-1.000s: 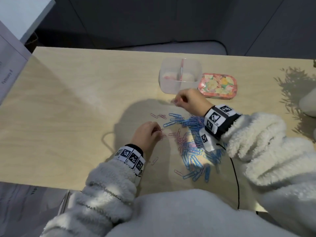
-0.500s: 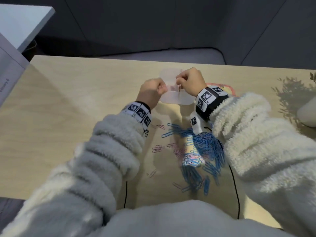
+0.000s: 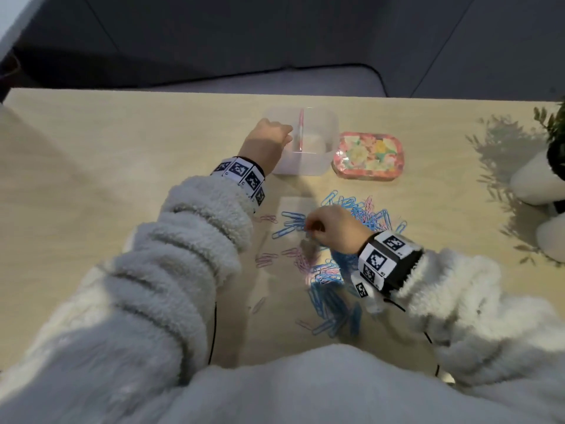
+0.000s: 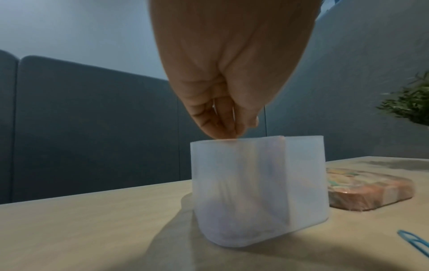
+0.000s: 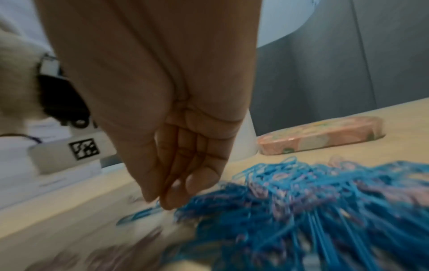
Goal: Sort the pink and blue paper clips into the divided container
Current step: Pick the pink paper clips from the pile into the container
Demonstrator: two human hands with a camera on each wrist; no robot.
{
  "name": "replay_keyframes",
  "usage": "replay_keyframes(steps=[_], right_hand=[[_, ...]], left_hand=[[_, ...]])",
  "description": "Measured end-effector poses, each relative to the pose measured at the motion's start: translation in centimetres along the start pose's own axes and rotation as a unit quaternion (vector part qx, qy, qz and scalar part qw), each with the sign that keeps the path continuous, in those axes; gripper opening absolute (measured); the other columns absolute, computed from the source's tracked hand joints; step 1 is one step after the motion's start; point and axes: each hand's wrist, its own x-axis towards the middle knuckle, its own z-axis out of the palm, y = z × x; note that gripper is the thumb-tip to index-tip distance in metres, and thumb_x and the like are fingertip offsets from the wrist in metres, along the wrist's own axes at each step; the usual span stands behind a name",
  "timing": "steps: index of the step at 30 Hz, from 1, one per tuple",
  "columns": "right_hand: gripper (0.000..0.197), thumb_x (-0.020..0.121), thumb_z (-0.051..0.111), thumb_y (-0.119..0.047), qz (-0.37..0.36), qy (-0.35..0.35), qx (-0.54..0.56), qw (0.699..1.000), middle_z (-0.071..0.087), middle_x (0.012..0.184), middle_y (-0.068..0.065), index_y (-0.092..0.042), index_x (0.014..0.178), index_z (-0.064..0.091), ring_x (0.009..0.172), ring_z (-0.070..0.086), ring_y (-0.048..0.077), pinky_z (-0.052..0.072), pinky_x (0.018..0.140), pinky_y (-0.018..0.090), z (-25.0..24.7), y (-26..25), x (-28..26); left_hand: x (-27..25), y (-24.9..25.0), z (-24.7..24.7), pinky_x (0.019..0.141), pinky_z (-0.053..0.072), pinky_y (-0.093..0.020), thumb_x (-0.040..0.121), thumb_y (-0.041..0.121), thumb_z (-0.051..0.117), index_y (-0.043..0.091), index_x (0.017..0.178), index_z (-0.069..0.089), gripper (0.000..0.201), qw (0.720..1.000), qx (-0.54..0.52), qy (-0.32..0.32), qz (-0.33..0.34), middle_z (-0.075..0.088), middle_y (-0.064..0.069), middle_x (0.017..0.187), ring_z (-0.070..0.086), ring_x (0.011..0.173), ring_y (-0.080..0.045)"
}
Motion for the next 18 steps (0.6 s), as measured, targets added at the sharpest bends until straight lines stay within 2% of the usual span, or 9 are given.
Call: replay_keyframes(steps=[2, 4, 7, 8, 10, 13, 15, 18], right_hand=[[0.018, 0.078, 0.059, -0.005, -0.006, -0.034, -0.010, 0.999, 0.068, 0.095, 0.010, -0.007, 0.094, 0.067, 0.090, 0.062, 0.024, 0.034, 0.069, 0.018, 1.3, -0.1, -0.8], [0.018, 0.078, 0.058, -0.006, -0.020, -0.057, -0.036, 0.998, 0.067, 0.097, 0.010, -0.006, 0.095, 0.065, 0.092, 0.061, 0.024, 0.037, 0.069, 0.022, 2.1, -0.4, -1.3], [0.023, 0.081, 0.052, -0.005, -0.033, -0.050, -0.081, 0.995, 0.064, 0.107, 0.011, -0.008, 0.101, 0.063, 0.102, 0.057, 0.028, 0.042, 0.083, 0.034, 3.2, -0.9, -1.3], [0.024, 0.082, 0.051, -0.005, -0.036, -0.047, -0.087, 0.994, 0.062, 0.109, 0.011, -0.008, 0.103, 0.062, 0.105, 0.056, 0.028, 0.042, 0.086, 0.036, 3.4, -1.2, -1.1], [0.023, 0.083, 0.052, -0.007, -0.048, -0.047, -0.086, 0.994, 0.061, 0.111, 0.010, -0.010, 0.103, 0.063, 0.108, 0.055, 0.028, 0.043, 0.088, 0.038, 3.9, -1.7, -0.7], [0.019, 0.085, 0.054, -0.010, -0.056, -0.040, -0.052, 0.996, 0.063, 0.110, 0.009, -0.010, 0.101, 0.065, 0.106, 0.057, 0.027, 0.045, 0.087, 0.037, 3.9, -2.0, -0.3], [0.020, 0.086, 0.053, -0.008, -0.033, 0.002, -0.014, 0.999, 0.064, 0.108, 0.010, -0.009, 0.101, 0.066, 0.104, 0.058, 0.027, 0.044, 0.087, 0.035, 3.5, -1.4, -0.3], [0.023, 0.087, 0.050, -0.005, -0.023, 0.057, -0.013, 0.998, 0.062, 0.107, 0.013, -0.006, 0.103, 0.065, 0.104, 0.056, 0.029, 0.043, 0.088, 0.036, 3.1, -0.2, -0.6]], left_hand=[[-0.9, 0.0, -0.2, 0.085, 0.045, -0.042, 0.091, 0.007, 0.045, -0.001, 0.108, 0.061, 0.025, 0.996, -0.028, 0.066, 0.045, 0.064, -0.021, 0.108, 0.054, 0.101, -0.036], [-2.3, 0.1, -0.7, 0.088, 0.043, -0.040, 0.089, 0.006, 0.049, 0.005, 0.107, 0.063, 0.023, 0.994, -0.031, 0.087, 0.057, 0.065, -0.014, 0.111, 0.054, 0.102, -0.034], [-5.9, 0.1, -0.4, 0.080, 0.043, -0.041, 0.089, 0.009, 0.049, 0.010, 0.097, 0.066, 0.019, 0.995, -0.044, 0.080, 0.031, 0.065, -0.012, 0.100, 0.056, 0.091, -0.033], [-7.6, 0.0, 0.1, 0.076, 0.044, -0.040, 0.088, 0.009, 0.051, 0.010, 0.093, 0.066, 0.017, 0.996, -0.065, 0.061, 0.022, 0.064, -0.012, 0.095, 0.057, 0.086, -0.032], [-11.4, -0.2, 1.3, 0.073, 0.045, -0.037, 0.086, 0.011, 0.055, 0.011, 0.091, 0.066, 0.012, 0.995, -0.099, -0.022, -0.012, 0.061, -0.010, 0.091, 0.058, 0.081, -0.028], [-16.1, -1.0, 2.6, 0.073, 0.043, -0.030, 0.084, 0.021, 0.062, 0.013, 0.096, 0.063, 0.015, 0.983, -0.101, -0.141, -0.065, 0.058, -0.005, 0.096, 0.058, 0.081, -0.021], [-18.2, -1.1, 3.2, 0.076, 0.046, -0.030, 0.078, 0.031, 0.069, 0.012, 0.099, 0.060, 0.030, 0.976, -0.111, -0.162, -0.089, 0.055, -0.004, 0.096, 0.057, 0.083, -0.020], [-19.7, 0.0, 4.5, 0.081, 0.045, -0.030, 0.064, 0.049, 0.077, 0.011, 0.104, 0.056, 0.060, 0.975, -0.136, -0.126, -0.126, 0.050, -0.001, 0.096, 0.052, 0.084, -0.016]])
